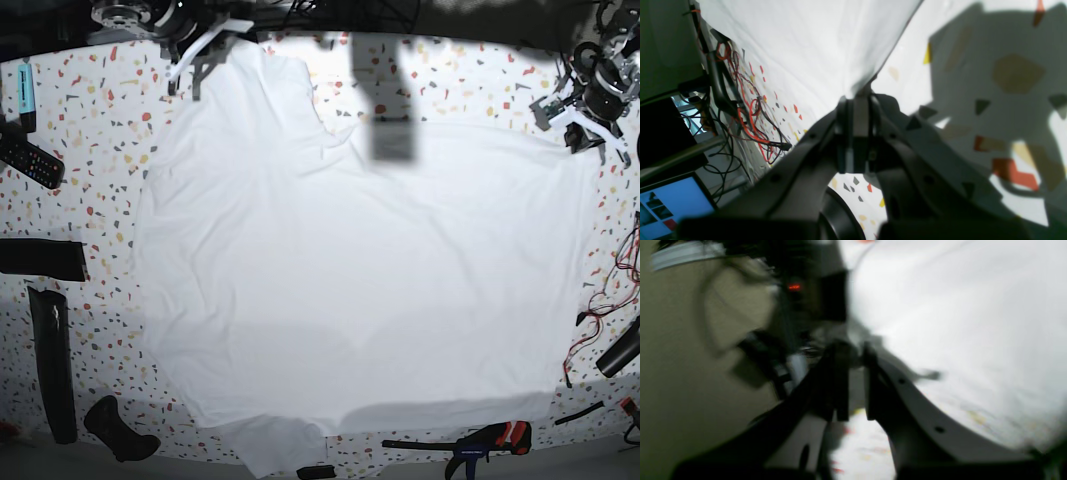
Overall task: Fold the T-shirt properly
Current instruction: 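Pinch the shirt's collar-side edge with both grippers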
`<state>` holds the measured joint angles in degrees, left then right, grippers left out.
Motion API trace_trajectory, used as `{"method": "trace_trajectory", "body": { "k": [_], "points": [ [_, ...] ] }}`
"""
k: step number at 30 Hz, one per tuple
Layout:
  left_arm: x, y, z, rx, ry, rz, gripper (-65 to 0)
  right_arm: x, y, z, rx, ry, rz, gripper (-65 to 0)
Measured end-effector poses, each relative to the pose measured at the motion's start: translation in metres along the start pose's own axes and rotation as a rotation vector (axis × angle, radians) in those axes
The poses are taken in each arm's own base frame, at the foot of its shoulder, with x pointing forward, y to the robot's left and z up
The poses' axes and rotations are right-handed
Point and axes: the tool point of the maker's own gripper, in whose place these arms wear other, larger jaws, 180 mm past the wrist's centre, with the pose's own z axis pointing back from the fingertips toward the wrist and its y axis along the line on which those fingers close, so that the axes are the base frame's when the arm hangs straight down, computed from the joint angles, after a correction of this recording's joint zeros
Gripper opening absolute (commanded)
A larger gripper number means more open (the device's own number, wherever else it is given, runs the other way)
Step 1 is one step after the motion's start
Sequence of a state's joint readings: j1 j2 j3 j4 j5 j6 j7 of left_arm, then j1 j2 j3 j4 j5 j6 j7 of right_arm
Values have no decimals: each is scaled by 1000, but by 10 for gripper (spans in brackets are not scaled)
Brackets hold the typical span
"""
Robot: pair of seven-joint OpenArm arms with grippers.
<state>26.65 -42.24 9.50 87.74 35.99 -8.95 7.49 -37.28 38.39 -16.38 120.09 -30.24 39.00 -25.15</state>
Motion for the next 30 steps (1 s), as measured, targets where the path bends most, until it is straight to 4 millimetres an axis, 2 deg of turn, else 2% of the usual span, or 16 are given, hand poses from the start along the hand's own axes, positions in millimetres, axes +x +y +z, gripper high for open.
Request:
{"method": "trace_trajectory", "body": {
  "k": [2, 5, 11, 18, 21, 24, 27, 30],
  "points": [
    [0, 0, 0, 0, 0, 0, -650, 10, -14, 6, -42, -27, -39, -650],
    [0, 0, 0, 0, 0, 0, -650, 22, -25, 15, -80, -68, -91, -650],
    [0, 1, 0, 6, 0, 1, -650, 17, -38, 18, -156, -37, -142, -650],
    [0, 29, 3, 165, 2, 24, -650, 5, -58, 23, -269, 11, -251, -650],
    [0, 32, 3, 182, 2, 25, -650, 3, -63, 24, -302, 11, -280, -650],
    [0, 32, 3, 182, 2, 26, -650, 4, -75, 25, -340, 3, -287, -650],
    [2, 36, 2, 190, -9, 26, -650, 7, -97, 27, -397, -29, -344, -650],
    [8, 45, -1, 211, -34, 25, -650, 17, -112, 25, -390, -95, -410, -650]
  ]
}}
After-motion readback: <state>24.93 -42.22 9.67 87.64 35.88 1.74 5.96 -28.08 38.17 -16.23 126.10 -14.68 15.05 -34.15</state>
